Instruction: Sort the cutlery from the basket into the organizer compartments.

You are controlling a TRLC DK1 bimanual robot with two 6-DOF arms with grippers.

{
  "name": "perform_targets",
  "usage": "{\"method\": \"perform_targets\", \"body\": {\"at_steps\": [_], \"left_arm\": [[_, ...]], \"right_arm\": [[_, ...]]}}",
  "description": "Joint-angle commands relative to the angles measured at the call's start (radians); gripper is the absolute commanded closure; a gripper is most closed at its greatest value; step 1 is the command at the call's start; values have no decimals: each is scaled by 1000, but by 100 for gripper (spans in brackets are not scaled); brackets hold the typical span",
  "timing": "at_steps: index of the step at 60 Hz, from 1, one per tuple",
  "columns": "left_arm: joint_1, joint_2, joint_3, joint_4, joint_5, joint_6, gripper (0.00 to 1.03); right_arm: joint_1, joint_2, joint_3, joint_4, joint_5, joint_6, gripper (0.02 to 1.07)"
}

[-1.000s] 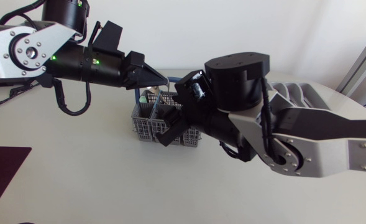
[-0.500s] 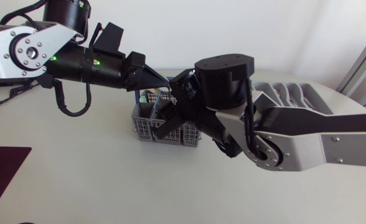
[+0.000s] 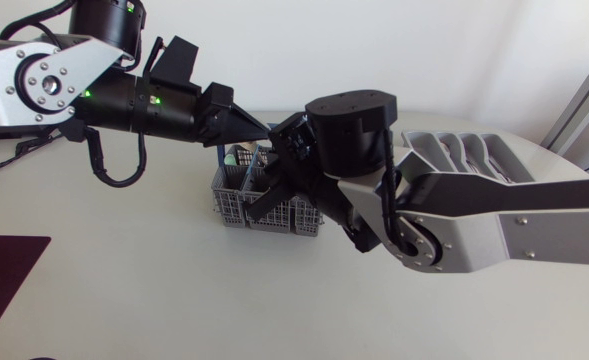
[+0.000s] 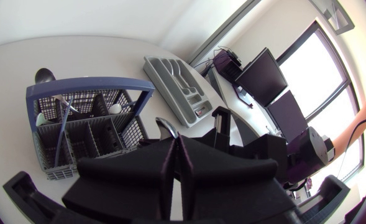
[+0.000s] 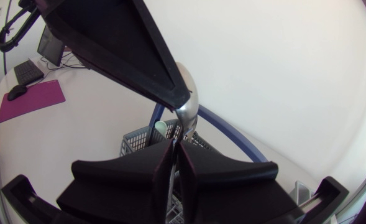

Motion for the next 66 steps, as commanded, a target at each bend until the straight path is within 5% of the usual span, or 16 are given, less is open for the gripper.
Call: {"method": "perform_targets", "body": {"at_steps": [1,12,28,51,66], "left_arm": [[-6,6,31,1,8,-30,100],[-6,-1,33,1,8,-33,99],[6,-12,39,1,-8,-19,54],[61,-60,74,21,-123,16,18],[115,-58,110,15,-169,46,15]], "right_arm": [[11,23,22,-6,-2,-13,101],[14,17,17,-21,-3,-15,101],[25,-27,-3,-64,-19,-21,101],[-31,-172,-73,-249,-186,-43,101],[-198,-299,-109,-437,-364,-86,101]]}}
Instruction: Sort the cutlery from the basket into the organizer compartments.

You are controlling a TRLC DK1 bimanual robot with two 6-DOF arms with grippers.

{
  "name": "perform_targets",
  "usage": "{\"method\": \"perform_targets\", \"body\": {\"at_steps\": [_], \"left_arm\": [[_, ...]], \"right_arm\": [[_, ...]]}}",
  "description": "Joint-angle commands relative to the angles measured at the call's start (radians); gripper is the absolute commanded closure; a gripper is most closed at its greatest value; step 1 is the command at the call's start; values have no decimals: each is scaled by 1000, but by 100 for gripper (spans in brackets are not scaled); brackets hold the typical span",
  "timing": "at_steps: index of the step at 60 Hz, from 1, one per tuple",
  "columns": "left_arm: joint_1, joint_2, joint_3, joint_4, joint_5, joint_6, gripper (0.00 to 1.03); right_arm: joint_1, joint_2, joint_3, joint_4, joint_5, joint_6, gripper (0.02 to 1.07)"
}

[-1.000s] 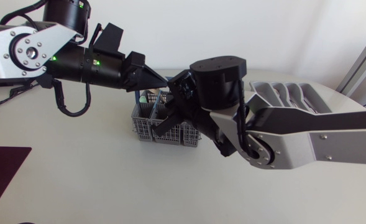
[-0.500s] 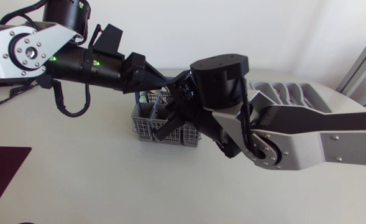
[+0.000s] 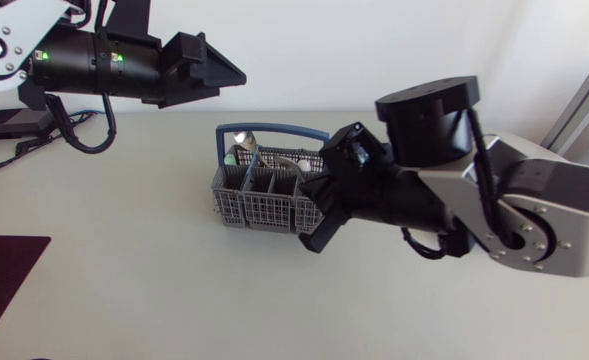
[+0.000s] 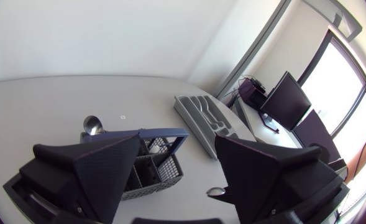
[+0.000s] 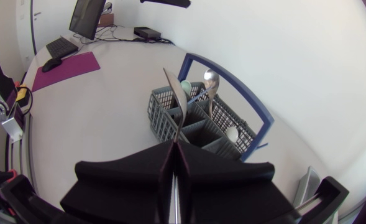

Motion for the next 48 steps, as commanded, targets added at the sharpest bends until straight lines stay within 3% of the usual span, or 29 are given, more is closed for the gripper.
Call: {"method": "perform_targets", "body": {"at_steps": [1,12,25,36,48], "left_arm": [[21,-11,33,-13,-11,30,15],[37,-8,-3,-70,-52,147,13],[26,-30,-79,-103,-130,315,11],[-11,-71,-167,-90,-199,410,11],[-63,-99,-254,-31,-296,467,11]], "right_arm": [[-70,-46,-24,-55,-51,-46,101],[-304,-111,-16,-224,-229,-180,101],[-606,-43,27,-424,-405,-489,101],[-811,116,90,-533,-451,-766,101],[-1002,317,213,-636,-437,-1029,101]]}}
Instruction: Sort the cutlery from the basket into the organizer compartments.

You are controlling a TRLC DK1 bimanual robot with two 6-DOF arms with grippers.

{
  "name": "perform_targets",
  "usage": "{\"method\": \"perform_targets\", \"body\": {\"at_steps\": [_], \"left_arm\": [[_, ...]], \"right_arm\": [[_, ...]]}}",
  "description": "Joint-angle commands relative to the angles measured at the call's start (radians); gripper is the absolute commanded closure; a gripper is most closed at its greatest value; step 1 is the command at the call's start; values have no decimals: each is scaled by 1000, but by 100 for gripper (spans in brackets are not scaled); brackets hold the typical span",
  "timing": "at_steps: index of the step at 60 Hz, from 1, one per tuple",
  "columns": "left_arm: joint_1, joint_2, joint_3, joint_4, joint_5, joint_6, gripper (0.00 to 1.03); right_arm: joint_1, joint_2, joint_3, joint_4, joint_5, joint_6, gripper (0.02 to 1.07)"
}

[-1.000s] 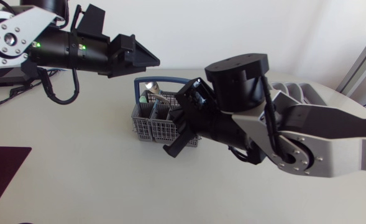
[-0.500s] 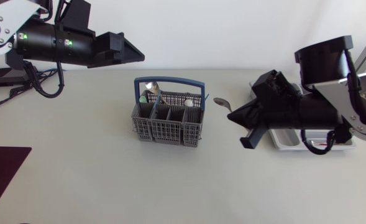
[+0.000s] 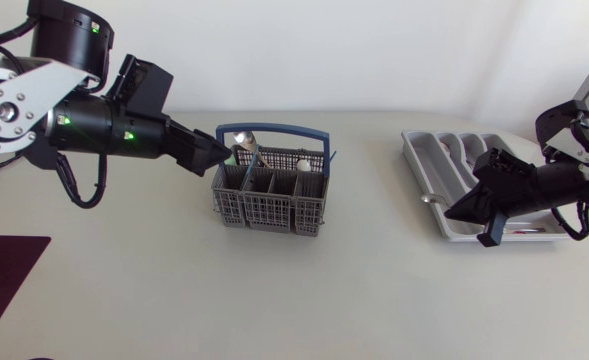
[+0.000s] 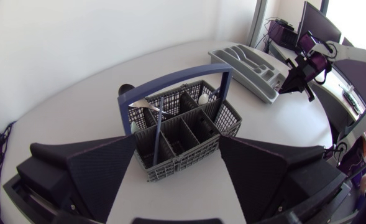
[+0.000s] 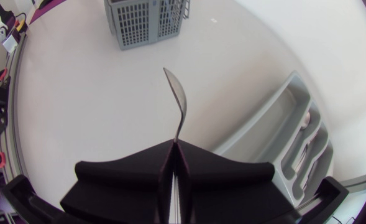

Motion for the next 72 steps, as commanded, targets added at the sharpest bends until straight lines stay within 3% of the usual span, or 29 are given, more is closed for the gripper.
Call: {"method": "perform_targets", "body": {"at_steps": [1,16,34,50,72], "left_arm": [[-16,-21,-46,24,-23,40,11],[-45,-27,-79,42,-59,58,11],[-125,-47,-112,65,-153,75,11],[-137,-68,-128,67,-187,79,12],[-152,-90,-153,68,-211,81,12]], "right_arm": [[-72,92,84,-58,1,-154,101],[-228,302,265,-165,38,-352,101],[-340,455,418,-194,92,-502,101],[-397,583,546,-219,164,-613,101],[-368,626,504,-127,228,-670,101]]}}
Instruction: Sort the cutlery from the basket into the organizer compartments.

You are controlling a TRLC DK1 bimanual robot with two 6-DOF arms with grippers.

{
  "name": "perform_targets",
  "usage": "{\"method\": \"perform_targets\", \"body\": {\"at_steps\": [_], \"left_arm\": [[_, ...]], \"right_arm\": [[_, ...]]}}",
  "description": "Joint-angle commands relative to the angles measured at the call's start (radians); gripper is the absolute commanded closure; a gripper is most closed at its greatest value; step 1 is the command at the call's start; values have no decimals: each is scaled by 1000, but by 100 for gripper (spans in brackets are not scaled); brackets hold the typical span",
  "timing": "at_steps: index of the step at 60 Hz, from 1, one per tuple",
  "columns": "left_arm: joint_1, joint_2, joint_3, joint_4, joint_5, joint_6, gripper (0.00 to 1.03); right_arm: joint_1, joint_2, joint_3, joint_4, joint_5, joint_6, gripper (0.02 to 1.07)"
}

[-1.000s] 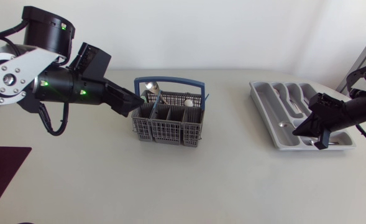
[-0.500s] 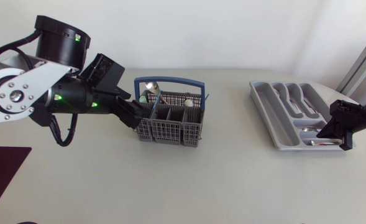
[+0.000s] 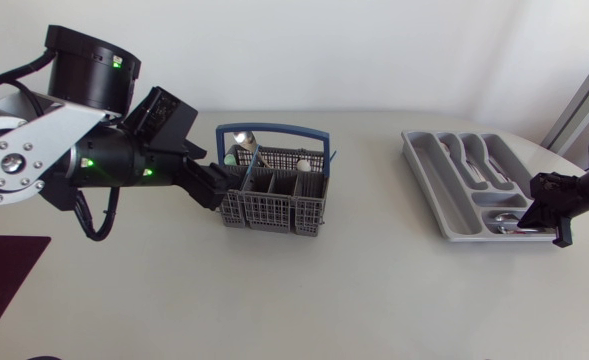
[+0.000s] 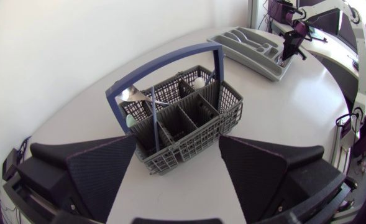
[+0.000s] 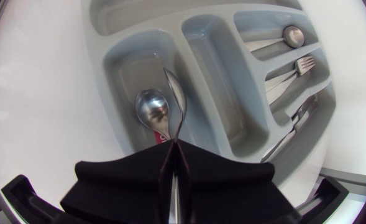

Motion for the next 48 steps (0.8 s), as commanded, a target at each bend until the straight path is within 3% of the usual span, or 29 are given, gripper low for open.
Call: {"method": "perform_targets", "body": {"at_steps": [1,4,11,17,25,39,48], "left_arm": [[-7,-19,-35,8,-10,14,12],[-7,-22,-40,8,-9,17,12],[-7,-30,-48,8,-10,28,12],[-7,-38,-52,9,-10,37,12],[-7,-48,-72,20,-10,51,12],[-7,-50,-103,72,-10,63,12],[-21,-19,-89,115,-30,63,12]], "right_arm": [[17,27,-35,18,18,-39,101],[25,25,-49,25,34,-41,99],[33,-27,-146,153,31,-44,77],[39,-79,-213,226,26,-45,74],[42,-200,-276,254,-3,-18,46],[42,-389,-359,254,-106,82,32],[80,-521,-442,234,-146,179,29]]}}
